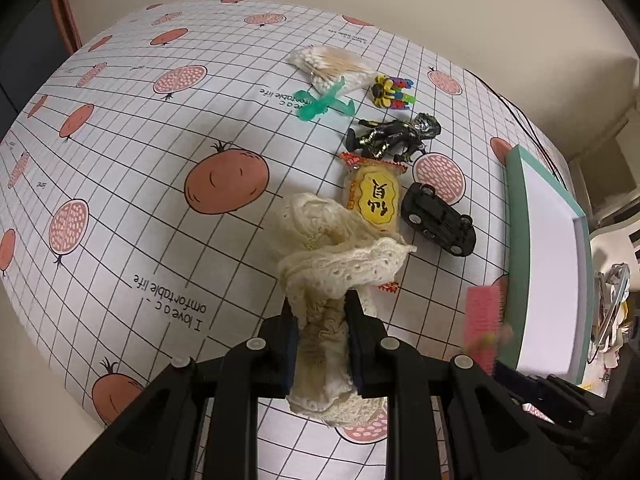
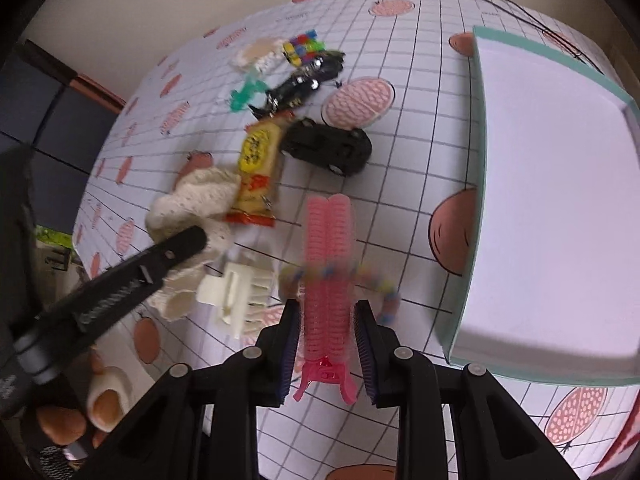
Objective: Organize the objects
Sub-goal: 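Grasp the rainbow bracelet with the right tool while the left tool holds the lace cloth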
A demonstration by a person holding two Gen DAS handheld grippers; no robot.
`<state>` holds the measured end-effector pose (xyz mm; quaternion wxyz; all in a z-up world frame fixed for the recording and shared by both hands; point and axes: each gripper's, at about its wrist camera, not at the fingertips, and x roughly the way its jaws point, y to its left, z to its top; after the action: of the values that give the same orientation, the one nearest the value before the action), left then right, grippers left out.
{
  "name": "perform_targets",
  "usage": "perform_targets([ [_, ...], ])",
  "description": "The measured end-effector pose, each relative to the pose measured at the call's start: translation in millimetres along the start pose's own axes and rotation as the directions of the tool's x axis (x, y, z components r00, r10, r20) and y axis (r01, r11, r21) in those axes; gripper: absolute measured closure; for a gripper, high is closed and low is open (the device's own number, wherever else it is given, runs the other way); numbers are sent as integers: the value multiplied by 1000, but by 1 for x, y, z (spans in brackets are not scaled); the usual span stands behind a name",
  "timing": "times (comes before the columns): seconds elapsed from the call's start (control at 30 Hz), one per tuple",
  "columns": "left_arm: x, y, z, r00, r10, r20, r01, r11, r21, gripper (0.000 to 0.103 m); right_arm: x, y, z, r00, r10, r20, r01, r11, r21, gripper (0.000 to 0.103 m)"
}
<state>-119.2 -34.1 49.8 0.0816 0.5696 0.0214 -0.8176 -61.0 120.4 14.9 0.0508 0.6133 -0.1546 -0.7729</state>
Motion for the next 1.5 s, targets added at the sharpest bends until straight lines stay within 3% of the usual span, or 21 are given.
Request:
perform_targets([
  [0.13,1,-2,0,1000,1,0,-1,1000,5,80,1,4,-1,1000,-9,3,9,999,-31,71],
  [0.23,2,-1,0,1000,1,-3,-1,1000,-3,80,-2,8,1,999,-3,33,4,999,-34,62],
  [0.63,5,-2,0,1000,2,-9,-2,1000,9,80,-12,4,23,978,-100,183,102,995,1,62],
  [0.83,10,1,2,1000,-3,-23,4,1000,11,80,2,5,27,981,-124,148,133,990,-53,62],
  [1.0,13,2,3,999,-5,-33,5,1000,13,80,11,-2,28,988,-91,127,97,994,-40,62],
  [1.1,15,2,3,999,-8,-38,9,1000,16,80,12,-5,29,993,-34,116,37,999,-24,67],
  [1.17,15,2,3,999,-8,-40,9,1000,19,80,11,-5,28,992,-25,121,29,999,-27,77],
  [1.37,15,2,3,999,-1,-39,2,1000,20,80,0,-1,28,989,4,146,2,999,-42,91],
  [1.5,15,4,4,999,2,-34,-2,1000,16,80,-22,4,30,972,5,237,5,999,-42,95],
])
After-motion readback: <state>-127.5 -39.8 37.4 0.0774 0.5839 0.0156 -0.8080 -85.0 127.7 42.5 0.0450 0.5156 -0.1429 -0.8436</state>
